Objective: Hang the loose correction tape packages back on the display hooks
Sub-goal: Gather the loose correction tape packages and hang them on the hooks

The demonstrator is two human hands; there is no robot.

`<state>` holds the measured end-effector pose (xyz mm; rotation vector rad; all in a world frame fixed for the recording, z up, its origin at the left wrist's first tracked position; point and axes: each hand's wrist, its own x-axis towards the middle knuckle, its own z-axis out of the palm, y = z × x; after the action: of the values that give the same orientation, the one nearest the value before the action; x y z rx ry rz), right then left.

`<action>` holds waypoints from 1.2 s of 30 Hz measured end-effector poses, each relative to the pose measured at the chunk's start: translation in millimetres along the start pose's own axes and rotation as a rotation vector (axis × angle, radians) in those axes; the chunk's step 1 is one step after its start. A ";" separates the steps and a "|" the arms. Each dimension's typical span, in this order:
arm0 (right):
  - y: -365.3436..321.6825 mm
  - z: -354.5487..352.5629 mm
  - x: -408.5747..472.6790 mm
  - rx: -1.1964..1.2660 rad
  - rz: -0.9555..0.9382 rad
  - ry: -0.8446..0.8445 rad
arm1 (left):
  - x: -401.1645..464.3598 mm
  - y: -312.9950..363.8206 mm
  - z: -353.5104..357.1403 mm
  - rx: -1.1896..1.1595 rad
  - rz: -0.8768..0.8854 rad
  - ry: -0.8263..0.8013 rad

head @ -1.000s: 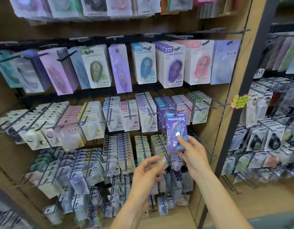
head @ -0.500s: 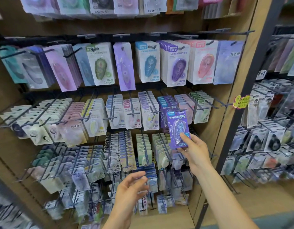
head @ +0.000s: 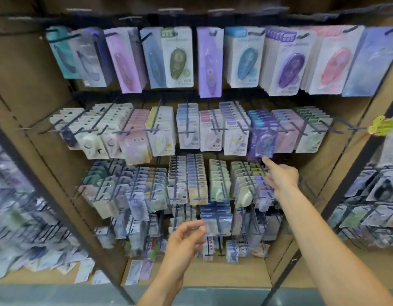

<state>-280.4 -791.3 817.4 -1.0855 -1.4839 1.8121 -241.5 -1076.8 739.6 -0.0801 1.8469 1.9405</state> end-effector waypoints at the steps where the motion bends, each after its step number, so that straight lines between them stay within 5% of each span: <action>1: 19.8 1.1 -10.7 -0.100 -0.049 0.023 | -1.7 -7.0 -11.7 0.034 0.019 0.015; 9: 221.8 41.3 -155.3 -0.563 -0.188 -0.542 | 15.8 -124.4 -132.2 0.277 -0.183 0.284; 14: 409.4 90.7 -158.7 -0.742 -0.031 -0.628 | 77.3 -216.6 -202.7 0.469 -0.279 0.425; 21: 651.1 173.3 -109.3 -0.993 -0.031 -0.846 | 229.5 -397.6 -286.3 0.778 -0.296 0.400; 28: 821.3 291.6 -23.1 -1.064 -0.130 -0.822 | 379.4 -541.9 -362.5 0.946 -0.172 0.440; 36: 899.5 390.4 4.9 -1.028 -0.319 -0.466 | 471.5 -603.6 -397.4 1.248 0.094 0.555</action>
<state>-548.8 -1204.1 -30.6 -0.7444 -2.8296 1.0626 -550.3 -1327.1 -26.2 -0.1333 3.1141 0.5108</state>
